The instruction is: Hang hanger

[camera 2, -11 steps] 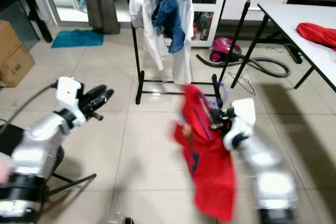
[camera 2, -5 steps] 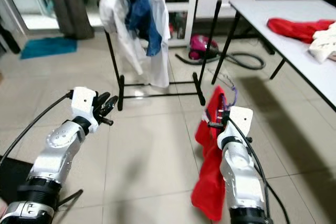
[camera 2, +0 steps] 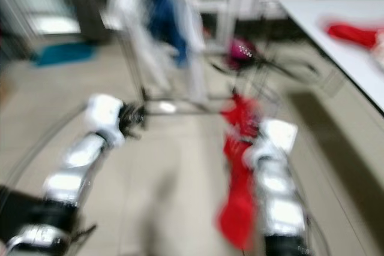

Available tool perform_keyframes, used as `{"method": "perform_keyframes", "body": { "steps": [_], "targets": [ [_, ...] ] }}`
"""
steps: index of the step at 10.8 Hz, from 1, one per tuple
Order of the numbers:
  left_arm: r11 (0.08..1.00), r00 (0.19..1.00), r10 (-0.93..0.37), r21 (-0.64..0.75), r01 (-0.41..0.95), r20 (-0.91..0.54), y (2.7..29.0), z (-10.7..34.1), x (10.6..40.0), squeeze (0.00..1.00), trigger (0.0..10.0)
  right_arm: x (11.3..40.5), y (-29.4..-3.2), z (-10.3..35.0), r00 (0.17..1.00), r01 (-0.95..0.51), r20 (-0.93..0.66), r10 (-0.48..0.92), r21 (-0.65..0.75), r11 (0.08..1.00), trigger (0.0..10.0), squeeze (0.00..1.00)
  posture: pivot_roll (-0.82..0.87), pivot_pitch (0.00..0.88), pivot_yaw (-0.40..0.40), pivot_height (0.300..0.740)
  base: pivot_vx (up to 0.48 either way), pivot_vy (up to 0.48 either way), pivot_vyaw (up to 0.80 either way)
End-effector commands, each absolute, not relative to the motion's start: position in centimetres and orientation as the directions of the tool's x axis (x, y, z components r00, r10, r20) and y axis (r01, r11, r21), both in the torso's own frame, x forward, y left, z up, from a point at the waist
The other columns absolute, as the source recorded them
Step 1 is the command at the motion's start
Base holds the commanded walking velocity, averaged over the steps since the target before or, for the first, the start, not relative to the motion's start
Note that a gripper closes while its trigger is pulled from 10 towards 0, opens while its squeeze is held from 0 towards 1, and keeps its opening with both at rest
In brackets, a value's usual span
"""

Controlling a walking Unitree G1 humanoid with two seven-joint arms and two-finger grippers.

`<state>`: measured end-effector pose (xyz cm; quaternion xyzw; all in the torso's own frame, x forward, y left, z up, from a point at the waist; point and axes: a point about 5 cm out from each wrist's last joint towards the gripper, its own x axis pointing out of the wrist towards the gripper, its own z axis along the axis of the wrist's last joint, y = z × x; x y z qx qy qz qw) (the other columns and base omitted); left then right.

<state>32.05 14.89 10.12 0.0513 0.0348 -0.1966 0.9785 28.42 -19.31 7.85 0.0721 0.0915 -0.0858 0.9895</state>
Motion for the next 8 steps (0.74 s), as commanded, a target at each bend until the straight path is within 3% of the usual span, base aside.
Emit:
{"method": "perform_keyframes", "body": {
  "steps": [1,2,8],
  "targets": [
    [0.932,0.934,-0.346,0.088,0.353,-0.088,16.12,10.18,32.06,0.0,10.0,29.0,-18.25,8.66,0.98,0.151,-0.151,-0.13,0.136,0.979,10.0,0.0,0.02,0.0,0.034,0.74,0.446,0.0,-0.63],
    [0.934,0.937,-0.343,0.084,0.348,-0.075,16.17,10.41,32.17,0.0,10.0,29.14,-18.29,8.76,0.982,0.143,-0.142,-0.123,0.141,0.98,10.0,0.0,0.02,0.0,0.032,0.74,0.45,0.0,-0.69],
    [0.936,0.94,-0.337,0.085,0.341,-0.055,16.06,10.8,32.46,0.0,10.0,29.79,-18.12,9.34,0.988,0.123,-0.11,-0.105,0.172,0.977,10.0,0.0,0.02,0.0,0.037,0.74,0.449,0.0,0.0]
  ]
}}
